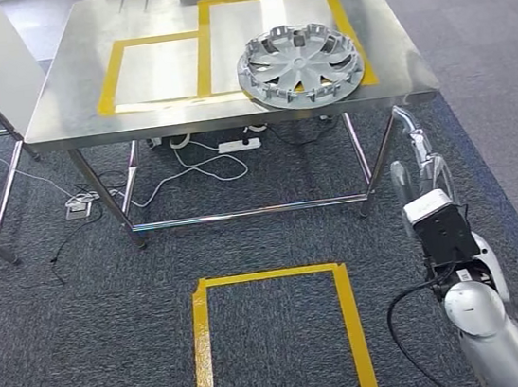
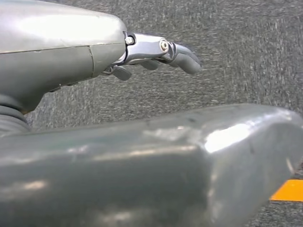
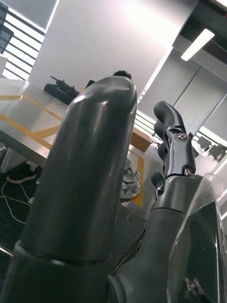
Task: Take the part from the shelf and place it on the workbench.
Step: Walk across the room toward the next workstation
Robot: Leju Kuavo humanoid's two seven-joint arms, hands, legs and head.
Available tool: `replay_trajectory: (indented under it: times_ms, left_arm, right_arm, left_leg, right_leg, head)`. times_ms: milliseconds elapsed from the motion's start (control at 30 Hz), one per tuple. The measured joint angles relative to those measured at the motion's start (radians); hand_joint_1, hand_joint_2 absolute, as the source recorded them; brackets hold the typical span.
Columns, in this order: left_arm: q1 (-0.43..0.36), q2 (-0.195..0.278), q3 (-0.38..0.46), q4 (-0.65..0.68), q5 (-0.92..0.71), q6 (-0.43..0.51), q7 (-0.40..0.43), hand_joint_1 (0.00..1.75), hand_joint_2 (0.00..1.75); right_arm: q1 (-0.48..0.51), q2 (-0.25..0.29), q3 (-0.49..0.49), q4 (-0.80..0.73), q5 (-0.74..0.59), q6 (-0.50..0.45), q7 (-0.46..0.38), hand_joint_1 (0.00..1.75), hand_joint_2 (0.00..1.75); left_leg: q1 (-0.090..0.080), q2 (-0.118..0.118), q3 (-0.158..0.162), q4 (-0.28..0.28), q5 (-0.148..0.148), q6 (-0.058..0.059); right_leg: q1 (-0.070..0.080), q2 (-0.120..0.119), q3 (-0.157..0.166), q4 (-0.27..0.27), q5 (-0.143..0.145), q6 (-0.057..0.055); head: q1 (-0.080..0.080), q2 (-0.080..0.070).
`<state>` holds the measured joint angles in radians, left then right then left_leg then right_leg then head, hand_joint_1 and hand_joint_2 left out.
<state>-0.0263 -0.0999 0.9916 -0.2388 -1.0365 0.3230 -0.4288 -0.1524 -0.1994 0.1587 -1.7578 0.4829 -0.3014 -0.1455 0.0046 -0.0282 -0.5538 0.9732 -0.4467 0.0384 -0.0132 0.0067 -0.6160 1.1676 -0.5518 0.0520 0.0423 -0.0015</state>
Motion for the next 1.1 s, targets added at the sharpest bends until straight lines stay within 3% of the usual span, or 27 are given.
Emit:
replay_trajectory:
  times_ms: [67, 133, 200, 267, 333, 400, 433, 467, 500, 567, 600, 633, 700, 733, 800, 867, 900, 933, 967, 1000, 1067, 1100]
  left_arm:
    - [-0.003, 0.0, 0.0, 0.0, -0.003, 0.0, 0.0, 0.0, 0.0]
    - [-0.005, 0.0, 0.0, 0.0, -0.006, 0.0, 0.0, 0.0, 0.0]
    - [-0.001, 0.001, 0.001, 0.0, -0.007, 0.0, 0.0, 0.0, 0.0]
    - [0.003, 0.001, 0.001, -0.001, -0.008, 0.0, 0.0, 0.0, 0.0]
    - [0.001, 0.0, 0.001, -0.001, -0.008, -0.001, 0.0, 0.0, 0.0]
    - [0.001, 0.001, 0.001, -0.001, -0.009, -0.001, 0.0, 0.0, 0.0]
    - [0.002, 0.001, 0.001, -0.001, -0.009, -0.001, 0.0, 0.0, 0.0]
    - [0.003, 0.001, 0.001, -0.001, -0.009, -0.001, 0.001, 0.0, 0.0]
    - [0.003, 0.001, 0.001, -0.001, -0.01, -0.001, 0.001, 0.0, 0.0]
    - [0.001, 0.001, 0.001, -0.001, -0.01, -0.001, 0.001, 0.0, 0.0]
    - [-0.001, 0.001, 0.001, -0.001, -0.01, -0.001, 0.001, 0.0, 0.0]
    - [-0.002, 0.001, 0.001, -0.001, -0.01, -0.001, 0.001, 0.0, 0.0]
    - [0.0, 0.001, 0.002, -0.001, -0.011, -0.001, 0.001, 0.0, 0.0]
    - [0.002, 0.001, 0.002, -0.001, -0.011, -0.001, 0.001, 0.0, 0.0]
    - [0.002, 0.0, 0.002, -0.001, -0.011, -0.002, 0.0, 0.0, 0.0]
    - [-0.001, 0.0, 0.002, -0.001, -0.013, -0.002, 0.0, 0.0, 0.0]
    - [-0.002, 0.0, 0.002, -0.001, -0.014, -0.002, 0.001, 0.0, 0.0]
    - [-0.001, 0.0, 0.002, -0.001, -0.014, -0.002, 0.001, 0.0, 0.0]
    - [0.0, 0.0, 0.002, -0.001, -0.015, -0.002, 0.001, 0.0, 0.0]
    - [0.001, 0.0, 0.002, -0.001, -0.016, -0.003, 0.001, 0.0, 0.0]
    - [0.001, -0.001, 0.002, -0.001, -0.017, -0.003, 0.0, 0.0, 0.0]
    - [0.0, -0.001, 0.003, -0.001, -0.018, -0.003, 0.0, 0.0, 0.0]
  right_arm:
    - [-0.001, -0.001, 0.0, 0.0, 0.003, 0.0, -0.002, 0.0, 0.0]
    - [-0.002, -0.001, -0.001, 0.0, 0.006, -0.001, -0.003, 0.0, 0.0]
    - [-0.002, -0.001, 0.0, 0.0, 0.01, -0.002, -0.005, 0.0, 0.0]
    - [-0.002, -0.001, 0.0, 0.0, 0.012, -0.003, -0.006, 0.0, 0.0]
    - [-0.001, -0.001, 0.0, 0.0, 0.013, -0.003, -0.008, 0.0, 0.87]
    - [0.0, -0.002, 0.0, 0.0, 0.014, -0.003, -0.008, 0.0, 1.75]
    - [0.0, -0.002, 0.0, 0.0, 0.014, -0.003, -0.008, 0.0, 1.75]
    - [0.0, -0.002, 0.0, 0.0, 0.014, -0.003, -0.008, 0.0, 1.75]
    - [0.0, -0.002, 0.0, 0.0, 0.014, -0.003, -0.009, 0.0, 1.75]
    - [0.0, -0.002, 0.0, 0.0, 0.015, -0.004, -0.009, 0.0, 1.75]
    - [-0.001, -0.002, 0.0, 0.0, 0.015, -0.004, -0.01, 0.0, 1.75]
    - [-0.001, -0.002, -0.001, 0.0, 0.016, -0.005, -0.01, 0.0, 1.75]
    - [-0.002, -0.003, 0.0, -0.001, 0.016, -0.005, -0.01, 0.0, 1.75]
    - [-0.003, -0.003, 0.0, -0.001, 0.016, -0.005, -0.01, 0.0, 1.75]
    - [-0.003, -0.004, 0.0, -0.001, 0.016, -0.005, -0.011, 0.0, 1.75]
    - [0.002, -0.004, -0.001, -0.001, 0.016, -0.006, -0.011, 0.0, 1.75]
    - [0.005, -0.005, -0.001, -0.001, 0.016, -0.006, -0.011, 0.0, 1.75]
    - [0.009, -0.005, -0.001, -0.001, 0.017, -0.006, -0.01, 0.0, 1.75]
    - [0.011, -0.005, -0.001, -0.001, 0.017, -0.006, -0.01, 0.0, 1.75]
    - [0.013, -0.005, -0.001, -0.001, 0.017, -0.006, -0.01, 0.0, 1.75]
    - [0.014, -0.005, -0.002, -0.001, 0.017, -0.007, -0.01, 0.0, 1.75]
    - [0.015, -0.005, -0.004, -0.002, 0.017, -0.008, -0.01, 0.0, 1.75]
  left_leg:
    - [-0.002, -0.018, -0.008, 0.011, 0.002, -0.006]
    - [-0.002, -0.035, -0.026, 0.021, 0.008, -0.019]
    - [-0.001, -0.049, -0.04, 0.026, 0.014, -0.032]
    - [-0.001, -0.03, -0.059, 0.061, -0.012, -0.043]
    - [0.0, 0.005, -0.105, 0.172, -0.079, -0.052]
    - [0.003, 0.016, -0.15, 0.295, -0.132, -0.059]
    - [0.004, 0.017, -0.153, 0.317, -0.134, -0.06]
    - [0.005, 0.02, -0.137, 0.299, -0.119, -0.06]
    - [0.005, 0.027, -0.105, 0.248, -0.091, -0.058]
    - [0.001, 0.064, -0.032, 0.113, -0.042, -0.051]
    - [-0.003, 0.081, -0.011, 0.068, -0.031, -0.045]
    - [-0.006, 0.09, -0.003, 0.045, -0.03, -0.039]
    - [-0.008, 0.076, -0.011, 0.04, -0.029, -0.024]
    - [-0.007, 0.067, -0.014, 0.038, -0.026, -0.017]
    - [-0.003, 0.047, -0.017, 0.033, -0.016, -0.003]
    - [-0.004, 0.025, -0.025, 0.034, -0.011, 0.006]
    - [-0.006, 0.013, -0.028, 0.034, -0.008, 0.009]
    - [-0.009, 0.0, -0.031, 0.034, -0.007, 0.01]
    - [-0.011, -0.013, -0.032, 0.035, -0.005, 0.011]
    - [-0.013, -0.026, -0.032, 0.036, -0.003, 0.011]
    - [-0.015, -0.051, -0.034, 0.039, -0.001, 0.007]
    - [-0.015, -0.063, -0.039, 0.041, 0.001, 0.004]
  right_leg:
    - [-0.005, 0.035, 0.075, -0.136, 0.046, -0.003]
    - [-0.006, 0.056, 0.1, -0.185, 0.047, -0.008]
    - [-0.007, 0.04, 0.096, -0.185, 0.05, -0.017]
    - [-0.011, 0.017, 0.093, -0.188, 0.056, -0.03]
    - [-0.01, -0.008, 0.091, -0.19, 0.06, -0.039]
    - [-0.008, -0.034, 0.086, -0.188, 0.061, -0.042]
    - [-0.008, -0.046, 0.085, -0.187, 0.062, -0.042]
    - [-0.007, -0.057, 0.083, -0.186, 0.062, -0.042]
    - [-0.007, -0.069, 0.083, -0.184, 0.062, -0.041]
    - [-0.004, -0.089, 0.082, -0.18, 0.061, -0.035]
    - [0.0, -0.099, 0.08, -0.178, 0.06, -0.03]
    - [0.004, -0.109, 0.078, -0.176, 0.06, -0.025]
    - [0.006, -0.129, 0.074, -0.175, 0.061, -0.014]
    - [0.004, -0.123, 0.071, -0.17, 0.054, -0.009]
    - [0.001, -0.074, 0.043, -0.111, 0.011, -0.001]
    - [0.0, -0.023, -0.016, 0.018, -0.056, 0.0]
    - [0.001, -0.014, -0.043, 0.077, -0.078, -0.001]
    - [0.001, -0.011, -0.058, 0.108, -0.081, -0.002]
    - [0.002, -0.008, -0.054, 0.1, -0.065, -0.006]
    - [0.003, -0.003, -0.031, 0.053, -0.033, -0.01]
    - [0.002, 0.035, 0.037, -0.083, 0.029, -0.023]
    - [0.002, 0.054, 0.065, -0.134, 0.043, -0.027]
  head:
    - [-0.001, 0.0]
    - [-0.001, 0.0]
    - [-0.001, 0.0]
    - [-0.007, 0.0]
    - [-0.013, 0.0]
    - [-0.015, 0.0]
    - [-0.015, 0.0]
    - [-0.016, 0.0]
    - [-0.016, 0.0]
    - [-0.016, 0.0]
    - [-0.016, 0.0]
    - [-0.016, 0.0]
    - [-0.014, 0.0]
    - [-0.014, 0.0]
    - [-0.01, 0.0]
    - [-0.006, 0.0]
    - [-0.005, 0.0]
    - [-0.005, 0.0]
    - [-0.005, 0.0]
    - [-0.005, 0.0]
    - [-0.006, 0.0]
    - [-0.006, 0.0]
